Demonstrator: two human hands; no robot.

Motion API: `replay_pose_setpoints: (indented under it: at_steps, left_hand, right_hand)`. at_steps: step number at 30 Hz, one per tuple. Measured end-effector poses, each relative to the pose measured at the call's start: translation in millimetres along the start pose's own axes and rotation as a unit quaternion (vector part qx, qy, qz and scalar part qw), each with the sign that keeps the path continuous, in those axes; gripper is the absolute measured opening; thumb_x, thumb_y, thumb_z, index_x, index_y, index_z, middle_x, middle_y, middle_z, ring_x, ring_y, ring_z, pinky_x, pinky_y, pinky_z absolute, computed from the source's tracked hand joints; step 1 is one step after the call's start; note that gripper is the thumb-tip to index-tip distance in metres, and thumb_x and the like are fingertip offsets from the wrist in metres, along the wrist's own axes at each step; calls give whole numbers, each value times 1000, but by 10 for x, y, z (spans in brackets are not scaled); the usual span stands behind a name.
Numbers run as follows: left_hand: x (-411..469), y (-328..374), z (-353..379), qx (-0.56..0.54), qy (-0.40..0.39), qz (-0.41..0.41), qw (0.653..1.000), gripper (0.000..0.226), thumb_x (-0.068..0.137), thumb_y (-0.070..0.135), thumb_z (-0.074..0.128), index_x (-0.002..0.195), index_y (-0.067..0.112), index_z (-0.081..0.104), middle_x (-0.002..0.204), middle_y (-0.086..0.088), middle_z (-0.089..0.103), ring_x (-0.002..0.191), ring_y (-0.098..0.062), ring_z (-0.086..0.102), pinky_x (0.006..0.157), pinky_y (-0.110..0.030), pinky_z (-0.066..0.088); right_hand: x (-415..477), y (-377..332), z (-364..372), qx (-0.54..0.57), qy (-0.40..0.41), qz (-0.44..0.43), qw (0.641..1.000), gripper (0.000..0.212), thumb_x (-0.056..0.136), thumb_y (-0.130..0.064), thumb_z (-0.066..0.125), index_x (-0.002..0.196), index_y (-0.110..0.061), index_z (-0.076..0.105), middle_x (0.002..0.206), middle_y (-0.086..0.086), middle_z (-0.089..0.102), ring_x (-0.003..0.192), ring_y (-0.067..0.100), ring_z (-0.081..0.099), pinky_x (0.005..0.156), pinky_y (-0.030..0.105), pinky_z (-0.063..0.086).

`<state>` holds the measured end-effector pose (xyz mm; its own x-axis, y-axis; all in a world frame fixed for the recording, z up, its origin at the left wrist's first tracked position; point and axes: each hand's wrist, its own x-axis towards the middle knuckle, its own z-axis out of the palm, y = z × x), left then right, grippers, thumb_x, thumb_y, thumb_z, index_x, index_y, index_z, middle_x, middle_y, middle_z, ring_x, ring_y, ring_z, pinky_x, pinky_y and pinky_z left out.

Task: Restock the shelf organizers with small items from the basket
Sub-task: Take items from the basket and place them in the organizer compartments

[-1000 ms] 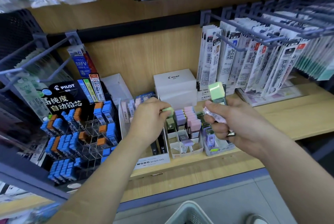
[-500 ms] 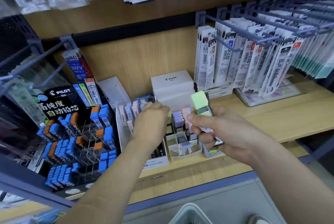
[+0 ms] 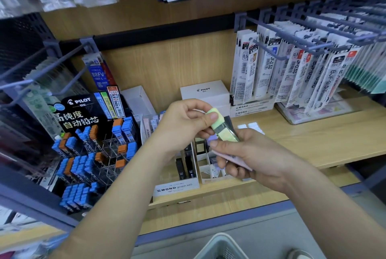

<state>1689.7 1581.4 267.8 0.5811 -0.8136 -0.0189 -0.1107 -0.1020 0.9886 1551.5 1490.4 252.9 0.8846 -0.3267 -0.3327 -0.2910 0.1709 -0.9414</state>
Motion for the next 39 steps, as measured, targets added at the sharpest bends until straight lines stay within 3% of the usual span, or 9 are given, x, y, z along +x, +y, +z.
replay_pose_setpoints:
  at_steps: [9,13,16,19,22,25,31,34,39]
  left_hand:
    - [-1,-16,-138,-10,43,44,998,14,89,14,63,100,18,71,79,-10,70,63,-12,62,63,-23,53]
    - [32,-23,-176,-87,80,57,991,15,94,10,56,99,13,69,78,-6,67,63,-13,60,60,-21,53]
    - [67,-46,-300,-107,160,76,978,16,96,8,53,100,12,68,79,-6,65,62,-13,58,62,-21,54]
    - [90,-121,-385,41,202,102,973,24,96,7,54,91,26,68,80,-3,66,63,-12,61,63,-21,55]
    - [102,-216,-341,177,176,107,962,22,93,13,59,94,31,71,82,4,69,68,-13,63,68,-22,54]
    - [96,-326,-234,328,144,138,923,19,89,17,65,105,23,73,89,10,66,74,-3,56,73,-5,40]
    - [152,-557,-122,422,111,174,883,17,87,17,68,102,20,75,94,0,68,87,-16,60,77,-21,39]
    - [159,-650,-90,462,85,193,861,18,86,16,68,102,19,74,96,-2,71,89,-21,64,82,-30,50]
    - [194,-707,-60,513,81,210,828,13,88,17,64,97,19,73,86,-4,69,85,-25,62,73,-38,53]
  right_hand:
    - [-4,-25,-129,44,-16,8,999,26,95,-25,57,106,-3,62,57,3,47,41,8,24,37,16,20]
    - [-9,-31,-136,53,-22,1,998,32,86,-44,59,86,-12,65,56,1,41,41,8,21,37,17,14]
    - [3,-46,-188,75,34,-7,997,35,92,-44,54,78,-13,65,53,1,41,39,8,24,37,16,14]
    - [24,-63,-285,115,135,-8,984,40,98,-44,49,79,-11,63,51,0,43,37,8,26,35,15,16]
    - [27,-84,-325,142,174,-13,974,42,99,-44,46,81,-10,63,52,0,44,38,9,26,36,16,15]
    - [40,-85,-305,152,165,-15,974,44,100,-45,45,85,-9,66,53,2,46,38,9,27,36,17,16]
    - [32,-79,-260,150,139,-24,978,46,102,-39,42,88,-4,70,56,2,46,41,10,28,37,18,18]
    - [2,-78,-260,140,135,-22,981,46,102,-38,43,87,-5,71,56,1,47,43,10,28,38,18,19]
    - [-16,-64,-261,127,120,-16,985,42,101,-37,45,95,-4,71,57,2,49,40,10,32,38,18,22]
